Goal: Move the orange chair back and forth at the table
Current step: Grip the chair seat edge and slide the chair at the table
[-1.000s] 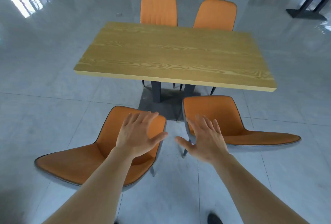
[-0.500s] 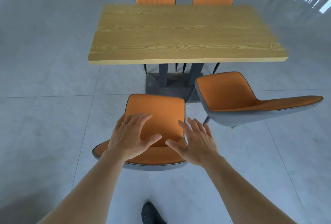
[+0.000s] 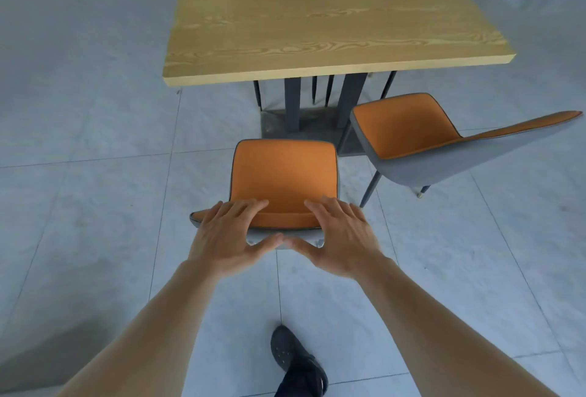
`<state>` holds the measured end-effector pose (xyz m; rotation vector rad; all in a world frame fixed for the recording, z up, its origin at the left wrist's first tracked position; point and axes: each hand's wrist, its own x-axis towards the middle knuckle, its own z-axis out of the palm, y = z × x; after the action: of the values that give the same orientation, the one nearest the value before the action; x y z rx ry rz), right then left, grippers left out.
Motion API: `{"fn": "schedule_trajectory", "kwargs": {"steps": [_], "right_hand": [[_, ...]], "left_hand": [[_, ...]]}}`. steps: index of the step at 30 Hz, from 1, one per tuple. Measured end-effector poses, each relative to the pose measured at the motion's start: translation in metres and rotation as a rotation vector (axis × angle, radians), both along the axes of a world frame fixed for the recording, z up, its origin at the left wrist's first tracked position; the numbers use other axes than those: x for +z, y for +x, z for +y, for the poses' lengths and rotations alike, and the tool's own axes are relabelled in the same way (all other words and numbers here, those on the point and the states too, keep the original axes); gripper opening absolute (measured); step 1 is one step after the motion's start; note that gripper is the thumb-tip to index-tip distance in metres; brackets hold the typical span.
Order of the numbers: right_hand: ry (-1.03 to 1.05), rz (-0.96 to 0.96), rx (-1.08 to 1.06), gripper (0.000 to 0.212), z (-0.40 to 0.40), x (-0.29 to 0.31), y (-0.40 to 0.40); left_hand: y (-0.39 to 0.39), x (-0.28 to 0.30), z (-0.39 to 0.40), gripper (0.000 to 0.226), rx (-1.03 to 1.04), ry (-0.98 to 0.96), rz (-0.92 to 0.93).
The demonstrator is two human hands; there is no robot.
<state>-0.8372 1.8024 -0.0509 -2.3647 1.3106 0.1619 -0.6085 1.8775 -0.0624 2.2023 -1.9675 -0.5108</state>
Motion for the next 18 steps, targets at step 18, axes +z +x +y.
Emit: {"fn": "schedule_trajectory", "kwargs": {"steps": [18], "right_hand": [[-0.154,-0.071,0.009,0.081,-0.020,-0.046,0.006]], "left_hand": [[0.014,-0.026,-0.018,0.071,0.001,-0.124,-0.078]]}}
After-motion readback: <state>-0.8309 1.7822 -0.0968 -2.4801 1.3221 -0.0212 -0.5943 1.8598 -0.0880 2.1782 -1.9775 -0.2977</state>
